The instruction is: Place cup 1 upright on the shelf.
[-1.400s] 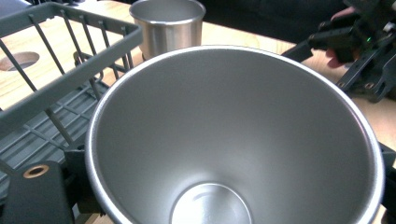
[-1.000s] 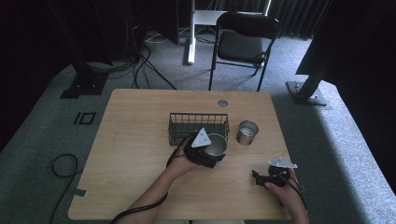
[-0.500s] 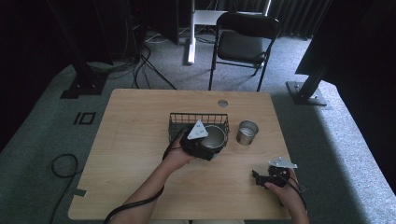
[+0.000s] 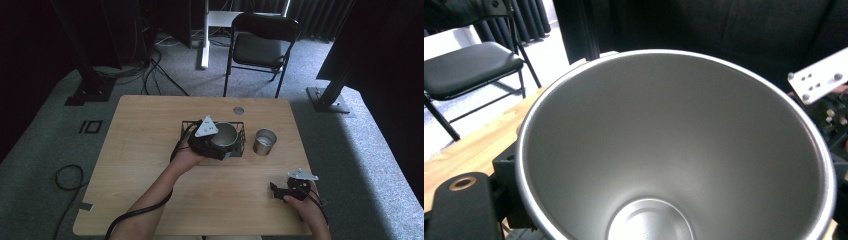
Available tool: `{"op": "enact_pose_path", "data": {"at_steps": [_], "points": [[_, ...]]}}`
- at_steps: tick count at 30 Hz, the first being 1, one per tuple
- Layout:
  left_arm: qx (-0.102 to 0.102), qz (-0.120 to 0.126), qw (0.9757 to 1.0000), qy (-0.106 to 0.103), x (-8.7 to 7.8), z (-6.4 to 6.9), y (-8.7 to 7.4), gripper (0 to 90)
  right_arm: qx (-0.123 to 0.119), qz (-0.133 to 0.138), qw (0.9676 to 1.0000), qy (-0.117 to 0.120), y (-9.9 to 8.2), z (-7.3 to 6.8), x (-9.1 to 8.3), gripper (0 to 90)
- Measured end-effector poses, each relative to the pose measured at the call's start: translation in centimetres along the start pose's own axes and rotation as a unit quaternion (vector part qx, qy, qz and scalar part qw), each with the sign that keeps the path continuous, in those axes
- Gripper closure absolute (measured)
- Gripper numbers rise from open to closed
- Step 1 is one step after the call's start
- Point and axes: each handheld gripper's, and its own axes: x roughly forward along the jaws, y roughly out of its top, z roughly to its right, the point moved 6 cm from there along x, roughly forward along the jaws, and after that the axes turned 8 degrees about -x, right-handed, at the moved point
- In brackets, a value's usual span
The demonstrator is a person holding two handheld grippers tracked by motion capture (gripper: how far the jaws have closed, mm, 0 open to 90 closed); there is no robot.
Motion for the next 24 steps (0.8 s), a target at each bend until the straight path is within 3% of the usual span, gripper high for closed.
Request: {"op": "enact_pose_path", "data": {"at_steps": [12, 24], "points": [[-0.019, 0.02, 0.9988, 0.04, -1.0, -2.3, 1.9, 14.0, 0.0, 0.0, 1.0, 0.0, 0.0, 0.0, 0.0, 11.1], [-0.05, 0.035, 0.9936, 0.095, -1.6, -5.1, 2.3, 14.0, 0.0, -0.001, 1.0, 0.0, 0.0, 0.0, 0.0, 11.1]]}}
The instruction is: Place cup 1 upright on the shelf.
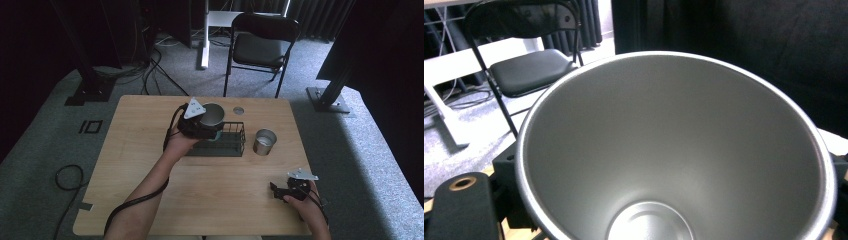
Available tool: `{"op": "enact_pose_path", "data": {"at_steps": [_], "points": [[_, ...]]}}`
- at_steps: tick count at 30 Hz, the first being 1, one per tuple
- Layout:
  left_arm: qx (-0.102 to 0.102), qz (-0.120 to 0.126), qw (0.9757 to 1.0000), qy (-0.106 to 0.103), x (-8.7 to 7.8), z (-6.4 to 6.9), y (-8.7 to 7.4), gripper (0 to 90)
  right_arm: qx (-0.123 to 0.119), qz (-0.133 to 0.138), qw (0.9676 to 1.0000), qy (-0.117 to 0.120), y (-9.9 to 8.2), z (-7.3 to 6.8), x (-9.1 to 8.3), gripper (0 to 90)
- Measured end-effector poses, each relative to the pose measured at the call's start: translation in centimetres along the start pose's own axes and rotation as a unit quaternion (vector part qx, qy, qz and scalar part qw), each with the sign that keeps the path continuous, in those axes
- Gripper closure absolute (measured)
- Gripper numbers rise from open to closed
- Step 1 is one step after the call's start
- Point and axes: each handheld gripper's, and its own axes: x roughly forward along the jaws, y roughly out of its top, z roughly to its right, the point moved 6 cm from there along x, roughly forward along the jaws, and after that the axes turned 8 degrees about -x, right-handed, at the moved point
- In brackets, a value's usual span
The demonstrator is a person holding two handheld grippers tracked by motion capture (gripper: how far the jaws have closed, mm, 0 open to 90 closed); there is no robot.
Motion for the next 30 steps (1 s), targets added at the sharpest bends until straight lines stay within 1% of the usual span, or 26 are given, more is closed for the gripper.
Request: {"op": "enact_pose_path", "data": {"at_steps": [1, 4, 6, 8, 10, 12, 15, 16, 18, 19, 20, 21, 22, 25, 27, 29, 30], "points": [[-0.004, 0.001, 1.0, 0.003, 0.1, -0.3, 0.0, 14.0, 0.0, 0.0, 1.0, 0.0, 0.0, 0.0, 0.0, 11.1], [-0.013, 0.002, 0.9997, 0.022, 0.2, -1.0, -0.2, 14.0, 0.001, 0.0, 1.0, 0.0, 0.0, 0.0, 0.0, 11.1], [-0.021, 0.003, 0.9994, 0.028, 0.3, -1.5, -0.3, 14.0, 0.0, 0.0, 1.0, 0.0, 0.0, 0.0, 0.0, 11.1], [-0.024, 0.006, 0.9988, 0.042, 0.3, -1.9, -0.3, 14.0, 0.001, 0.0, 1.0, 0.0, 0.0, 0.0, 0.0, 11.1], [-0.032, 0.01, 0.9983, 0.047, 0.4, -2.3, -0.5, 14.0, 0.001, 0.0, 1.0, 0.0, 0.0, 0.0, 0.0, 11.1], [-0.035, 0.009, 0.9975, 0.061, 0.5, -2.6, -0.7, 14.0, 0.0, 0.0, 1.0, 0.0, 0.0, 0.0, 0.0, 11.1], [-0.049, 0.012, 0.9958, 0.077, 0.6, -3.3, -1.1, 14.0, 0.001, 0.0, 1.0, 0.0, 0.0, 0.0, 0.0, 11.2], [-0.051, 0.014, 0.9952, 0.082, 0.6, -3.5, -1.2, 14.0, 0.0, 0.0, 1.0, 0.0, 0.0, 0.0, 0.0, 11.1], [-0.06, 0.012, 0.9944, 0.086, 0.7, -4.0, -1.6, 14.0, 0.0, 0.0, 1.0, 0.0, 0.0, 0.0, 0.0, 11.1], [-0.064, 0.016, 0.9938, 0.089, 0.6, -4.2, -1.8, 13.9, 0.0, 0.0, 1.0, 0.0, 0.0, 0.0, 0.0, 11.1], [-0.071, 0.017, 0.9936, 0.087, 0.6, -4.3, -1.9, 14.0, -0.001, 0.0, 1.0, 0.0, 0.0, 0.0, 0.0, 11.1], [-0.074, 0.016, 0.9929, 0.091, 0.7, -4.5, -2.1, 13.9, 0.0, 0.0, 1.0, 0.0, 0.0, 0.0, 0.0, 11.1], [-0.076, 0.016, 0.992, 0.1, 0.7, -4.7, -2.3, 14.0, 0.0, 0.0, 1.0, 0.0, 0.0, 0.0, 0.0, 11.1], [-0.083, 0.016, 0.9895, 0.117, 0.8, -5.2, -2.8, 14.0, 0.0, 0.0, 1.0, 0.0, 0.0, 0.0, 0.0, 11.1], [-0.084, 0.015, 0.9882, 0.127, 0.9, -5.3, -3.2, 14.0, 0.0, 0.0, 1.0, 0.0, 0.0, 0.0, 0.0, 11.1], [-0.089, 0.012, 0.9873, 0.131, 1.2, -5.4, -3.5, 14.0, 0.0, 0.0, 1.0, 0.0, 0.0, 0.0, 0.0, 11.1], [-0.089, 0.01, 0.9865, 0.137, 1.2, -5.4, -3.8, 14.0, 0.0, 0.0, 1.0, 0.0, 0.0, 0.0, 0.0, 11.1]]}}
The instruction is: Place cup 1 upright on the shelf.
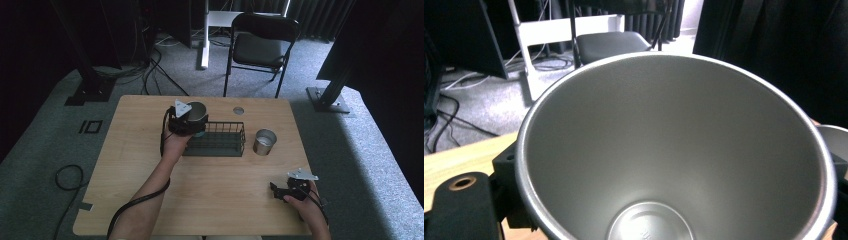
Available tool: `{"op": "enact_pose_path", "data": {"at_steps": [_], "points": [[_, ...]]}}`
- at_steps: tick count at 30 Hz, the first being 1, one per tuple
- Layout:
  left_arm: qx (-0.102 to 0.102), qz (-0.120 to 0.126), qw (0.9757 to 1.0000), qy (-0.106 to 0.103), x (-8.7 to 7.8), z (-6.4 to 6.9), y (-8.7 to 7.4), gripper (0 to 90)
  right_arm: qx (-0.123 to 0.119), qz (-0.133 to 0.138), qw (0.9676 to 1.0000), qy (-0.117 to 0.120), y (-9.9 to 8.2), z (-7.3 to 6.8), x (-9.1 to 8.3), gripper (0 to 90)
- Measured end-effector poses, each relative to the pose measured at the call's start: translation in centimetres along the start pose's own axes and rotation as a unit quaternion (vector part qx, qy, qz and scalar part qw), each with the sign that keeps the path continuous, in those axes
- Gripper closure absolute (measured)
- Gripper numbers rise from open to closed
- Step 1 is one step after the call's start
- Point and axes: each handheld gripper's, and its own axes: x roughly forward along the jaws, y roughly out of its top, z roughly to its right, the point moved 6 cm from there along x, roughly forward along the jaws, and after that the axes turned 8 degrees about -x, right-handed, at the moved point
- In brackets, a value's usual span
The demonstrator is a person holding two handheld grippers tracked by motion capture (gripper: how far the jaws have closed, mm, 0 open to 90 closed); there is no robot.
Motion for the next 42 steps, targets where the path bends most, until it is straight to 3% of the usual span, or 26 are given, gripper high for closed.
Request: {"op": "enact_pose_path", "data": {"at_steps": [3, 14, 20, 42], "points": [[-0.011, -0.007, 0.9999, 0.0, 0.3, -0.2, -0.7, 13.9, 0.0, 0.0, 1.0, 0.0, 0.0, 0.0, 0.0, 11.1], [-0.013, -0.014, 0.9994, 0.029, 1.3, -0.3, -2.4, 14.0, 0.0, 0.0, 1.0, 0.0, 0.0, 0.0, 0.0, 11.1], [-0.014, -0.021, 0.9992, 0.032, 1.7, -0.2, -3.1, 13.9, 0.0, 0.0, 1.0, 0.0, 0.0, 0.0, 0.0, 11.1], [-0.004, -0.015, 0.9991, 0.04, 2.1, 0.1, -3.7, 13.7, 0.0, 0.0, 1.0, 0.0, 0.0, 0.0, 0.0, 11.1]]}}
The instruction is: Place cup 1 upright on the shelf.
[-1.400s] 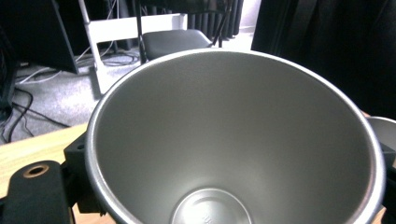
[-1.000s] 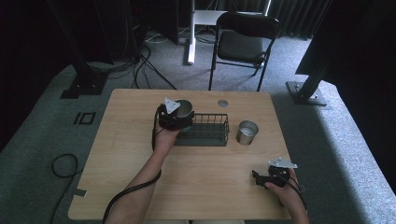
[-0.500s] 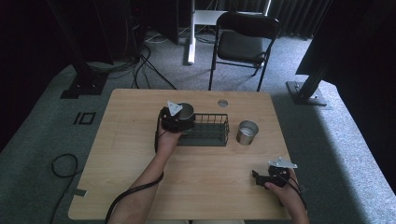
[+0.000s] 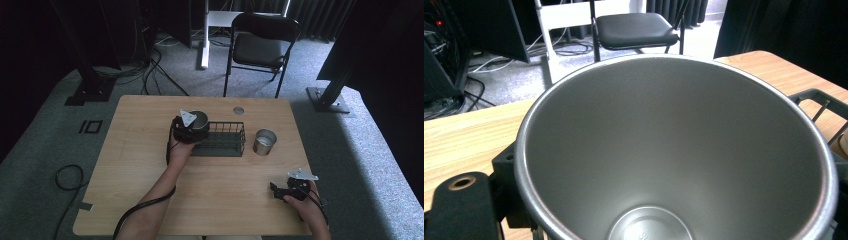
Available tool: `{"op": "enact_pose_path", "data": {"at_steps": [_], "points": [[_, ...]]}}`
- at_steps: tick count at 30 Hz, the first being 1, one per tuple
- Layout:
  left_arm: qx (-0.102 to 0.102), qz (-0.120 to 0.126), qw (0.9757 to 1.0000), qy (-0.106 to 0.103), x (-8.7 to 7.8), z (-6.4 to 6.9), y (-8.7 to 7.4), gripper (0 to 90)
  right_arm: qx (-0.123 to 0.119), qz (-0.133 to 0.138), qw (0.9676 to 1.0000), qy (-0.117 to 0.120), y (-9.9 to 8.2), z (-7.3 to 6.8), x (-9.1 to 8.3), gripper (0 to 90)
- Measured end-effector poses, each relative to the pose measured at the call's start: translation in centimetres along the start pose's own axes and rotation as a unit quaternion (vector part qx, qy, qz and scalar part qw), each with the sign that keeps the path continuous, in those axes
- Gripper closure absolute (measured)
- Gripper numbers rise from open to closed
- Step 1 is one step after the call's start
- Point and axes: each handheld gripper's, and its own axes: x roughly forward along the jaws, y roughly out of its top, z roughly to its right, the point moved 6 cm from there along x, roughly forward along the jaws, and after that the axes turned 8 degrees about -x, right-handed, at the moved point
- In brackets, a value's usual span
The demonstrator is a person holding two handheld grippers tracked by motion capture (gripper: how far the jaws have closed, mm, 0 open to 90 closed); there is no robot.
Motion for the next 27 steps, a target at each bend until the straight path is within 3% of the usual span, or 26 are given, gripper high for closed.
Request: {"op": "enact_pose_path", "data": {"at_steps": [3, 7, 9, 10, 14, 27], "points": [[-0.002, -0.013, 0.9999, -0.007, 0.0, 0.0, 0.1, 13.3, 0.0, 0.0, 1.0, 0.0, 0.0, 0.0, 0.0, 11.1], [-0.023, -0.019, 0.9992, -0.025, -0.3, -0.5, 0.5, 8.4, 0.0, 0.0, 1.0, 0.0, 0.0, 0.0, 0.0, 11.1], [-0.01, -0.016, 0.9995, -0.026, -0.5, -0.5, 0.6, 7.8, 0.0, 0.0, 1.0, 0.0, 0.0, 0.0, 0.0, 11.1], [-0.002, -0.015, 0.9995, -0.028, -0.6, -0.4, 0.6, 2.2, 0.0, 0.0, 1.0, 0.0, 0.0, 0.0, 0.0, 11.1], [0.015, -0.014, 0.9992, -0.035, -0.9, -0.1, 0.7, 1.5, 0.0, 0.0, 1.0, 0.0, 0.0, 0.0, 0.0, 11.1], [0.015, 0.004, 0.9991, -0.039, -2.0, -0.3, 0.6, 1.5, -0.001, 0.0, 1.0, 0.001, 0.0, 0.0, 0.0, 11.1]]}}
